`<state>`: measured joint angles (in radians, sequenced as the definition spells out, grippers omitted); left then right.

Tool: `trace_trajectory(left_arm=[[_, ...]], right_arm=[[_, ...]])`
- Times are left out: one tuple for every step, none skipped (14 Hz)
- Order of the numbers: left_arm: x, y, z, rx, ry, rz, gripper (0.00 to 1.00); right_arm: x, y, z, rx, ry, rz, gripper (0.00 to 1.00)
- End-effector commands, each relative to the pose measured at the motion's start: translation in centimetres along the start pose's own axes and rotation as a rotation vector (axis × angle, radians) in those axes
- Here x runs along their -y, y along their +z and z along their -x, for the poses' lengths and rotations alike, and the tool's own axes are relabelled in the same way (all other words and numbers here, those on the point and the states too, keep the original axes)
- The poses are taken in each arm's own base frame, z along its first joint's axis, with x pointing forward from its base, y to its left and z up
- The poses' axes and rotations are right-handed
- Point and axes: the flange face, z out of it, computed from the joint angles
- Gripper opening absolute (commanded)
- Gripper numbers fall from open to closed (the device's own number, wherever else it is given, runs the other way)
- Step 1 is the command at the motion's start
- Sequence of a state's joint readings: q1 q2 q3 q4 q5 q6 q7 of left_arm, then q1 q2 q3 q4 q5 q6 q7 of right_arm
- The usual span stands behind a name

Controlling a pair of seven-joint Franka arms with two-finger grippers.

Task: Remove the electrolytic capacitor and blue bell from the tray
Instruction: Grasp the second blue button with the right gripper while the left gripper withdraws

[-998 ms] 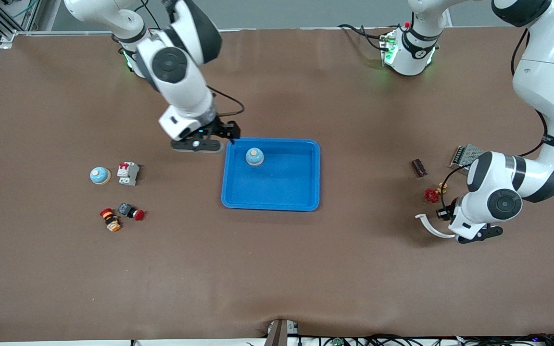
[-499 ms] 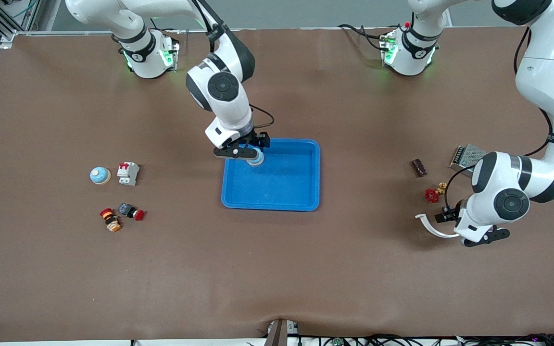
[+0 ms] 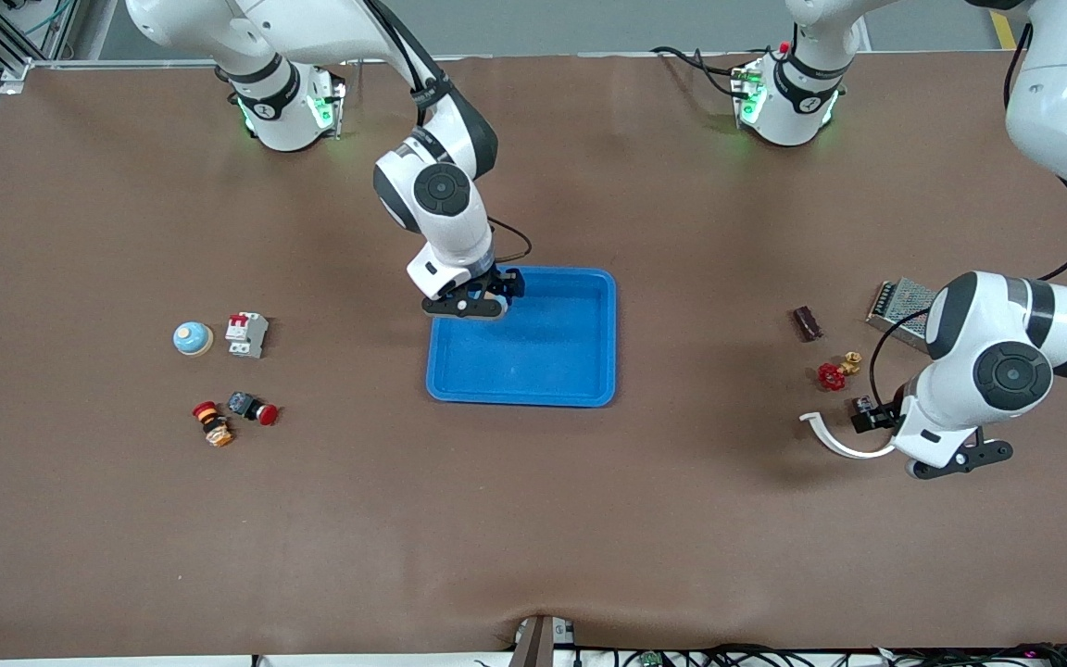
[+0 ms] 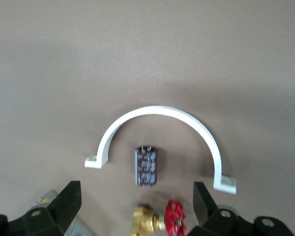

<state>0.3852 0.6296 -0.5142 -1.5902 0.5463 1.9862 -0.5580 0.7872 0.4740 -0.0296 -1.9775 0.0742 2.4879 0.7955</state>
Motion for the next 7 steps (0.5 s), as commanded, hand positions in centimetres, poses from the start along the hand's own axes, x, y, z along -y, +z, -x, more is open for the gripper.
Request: trace_trajectory(left_arm=[[1.0,-4.9,0.5,0.003,0.029,-0.019,1.00],[1.2,-6.8,0.9,-0.005,0.013,-0.002,1.00],[1.6,-8.4,1.2,-0.008,-0.005,0.019,1.00],[2.2,-9.5,1.5,-0.006,-0.011,0.023,1.00],[2.4,-11.2,1.9,-0.023,0.002,0.015,1.00],[2.3,-13.4,2.6,-0.048,0.020,0.016,1.00],[1.9,-15.2,3.4,-0.053,0.022,0.027,1.00]], right_arm=[[0.4,1.5,0.5,-0.014,-0.001,-0.003,1.00],[0.3,2.3,0.4,-0.017,0.000,-0.002,1.00],[0.2,3.1,0.5,-0.019,-0.003,0.000,1.00],[0.2,3.6,0.4,-0.024,-0.003,-0.004,1.00],[0.4,4.1,0.8,-0.022,-0.009,-0.001,1.00],[0.5,4.1,0.8,-0.024,-0.011,-0.002,1.00],[0.5,4.1,0.8,-0.024,-0.011,-0.002,1.00]])
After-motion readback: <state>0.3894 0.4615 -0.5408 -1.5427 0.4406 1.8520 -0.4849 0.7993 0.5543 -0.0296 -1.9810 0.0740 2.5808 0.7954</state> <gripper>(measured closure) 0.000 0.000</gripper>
